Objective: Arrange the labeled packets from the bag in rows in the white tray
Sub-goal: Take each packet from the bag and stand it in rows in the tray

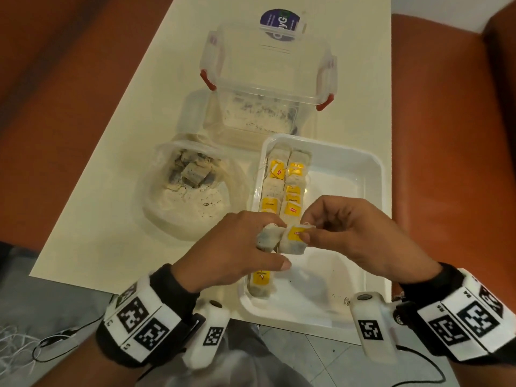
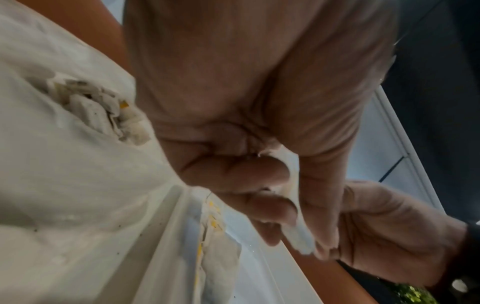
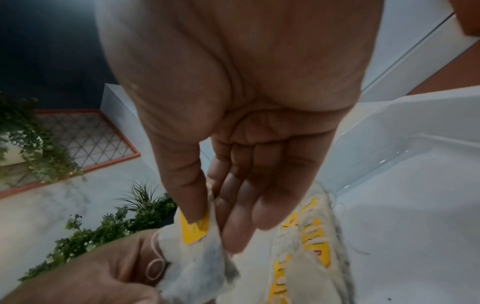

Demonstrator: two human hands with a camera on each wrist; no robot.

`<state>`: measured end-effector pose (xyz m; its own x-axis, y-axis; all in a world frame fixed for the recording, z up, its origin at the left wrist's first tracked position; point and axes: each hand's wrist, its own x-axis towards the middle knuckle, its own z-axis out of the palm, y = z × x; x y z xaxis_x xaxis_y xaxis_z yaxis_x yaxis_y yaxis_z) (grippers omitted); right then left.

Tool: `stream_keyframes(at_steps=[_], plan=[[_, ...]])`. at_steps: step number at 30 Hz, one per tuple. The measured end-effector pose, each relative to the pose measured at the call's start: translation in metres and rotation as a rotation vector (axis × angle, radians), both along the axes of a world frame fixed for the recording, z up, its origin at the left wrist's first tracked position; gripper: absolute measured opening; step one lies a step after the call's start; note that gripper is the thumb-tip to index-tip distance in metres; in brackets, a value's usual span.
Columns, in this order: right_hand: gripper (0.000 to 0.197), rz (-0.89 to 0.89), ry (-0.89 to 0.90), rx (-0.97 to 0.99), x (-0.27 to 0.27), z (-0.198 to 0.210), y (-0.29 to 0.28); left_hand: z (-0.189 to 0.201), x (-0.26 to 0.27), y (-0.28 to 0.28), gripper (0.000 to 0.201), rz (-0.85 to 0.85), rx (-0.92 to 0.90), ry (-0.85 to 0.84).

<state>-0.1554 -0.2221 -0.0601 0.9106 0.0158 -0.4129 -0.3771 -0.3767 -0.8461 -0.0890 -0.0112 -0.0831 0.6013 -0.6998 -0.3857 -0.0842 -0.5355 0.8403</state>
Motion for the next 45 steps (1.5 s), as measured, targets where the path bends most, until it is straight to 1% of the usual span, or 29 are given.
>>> stream_keyframes(at_steps=[1,3,5,6,8,12,13,16,22,28,30,33,37,40,42,44,45], plan=[[0.01,0.037,0.038,-0.034,0.0,-0.002,-0.002,0.0,0.001,0.004,0.03,0.015,0.009,0.023],[0.01,0.166,0.116,-0.14,0.0,-0.007,-0.001,0.002,0.003,0.014,0.035,0.06,0.01,0.077],[0.011,0.295,0.19,-0.251,0.001,-0.014,0.004,0.004,0.005,0.024,0.031,0.099,0.001,0.121],[0.012,0.331,0.221,-0.281,0.002,-0.019,0.006,0.005,0.006,0.029,0.027,0.117,-0.007,0.138],[0.013,0.346,0.265,-0.326,0.008,-0.031,0.008,0.006,0.008,0.036,0.02,0.161,-0.012,0.149],[0.01,0.27,0.286,-0.44,0.023,-0.045,0.007,0.007,0.01,0.044,0.004,0.239,-0.053,0.16],[0.01,0.239,0.285,-0.435,0.025,-0.046,0.006,0.007,0.011,0.045,0.002,0.248,-0.064,0.164],[0.011,0.157,0.28,-0.402,0.027,-0.05,0.005,0.006,0.011,0.048,0.009,0.271,-0.078,0.183],[0.015,0.093,0.276,-0.386,0.028,-0.055,0.005,0.005,0.011,0.046,0.01,0.3,-0.069,0.221],[0.024,0.039,0.274,-0.342,0.029,-0.057,0.003,0.005,0.012,0.043,0.005,0.325,-0.074,0.246],[0.025,0.041,0.27,-0.362,0.029,-0.058,0.003,0.005,0.011,0.04,0.018,0.338,-0.089,0.279],[0.023,0.022,0.246,-0.38,0.029,-0.059,0.001,0.007,0.011,0.036,0.032,0.362,-0.153,0.412],[0.018,-0.003,0.237,-0.353,0.025,-0.058,-0.001,0.007,0.011,0.03,0.043,0.36,-0.241,0.504],[0.018,-0.041,0.173,-0.359,0.021,-0.051,-0.002,0.004,0.009,0.025,0.05,0.347,-0.265,0.527],[0.018,-0.118,0.109,-0.275,0.018,-0.04,0.001,0.003,0.008,0.021,0.053,0.332,-0.269,0.529],[0.019,-0.176,0.078,-0.104,0.016,-0.025,0.007,0.002,0.005,0.017,0.055,0.314,-0.277,0.529],[0.022,-0.174,0.069,-0.034,0.016,-0.017,0.012,0.002,0.004,0.015,0.055,0.303,-0.284,0.525]])
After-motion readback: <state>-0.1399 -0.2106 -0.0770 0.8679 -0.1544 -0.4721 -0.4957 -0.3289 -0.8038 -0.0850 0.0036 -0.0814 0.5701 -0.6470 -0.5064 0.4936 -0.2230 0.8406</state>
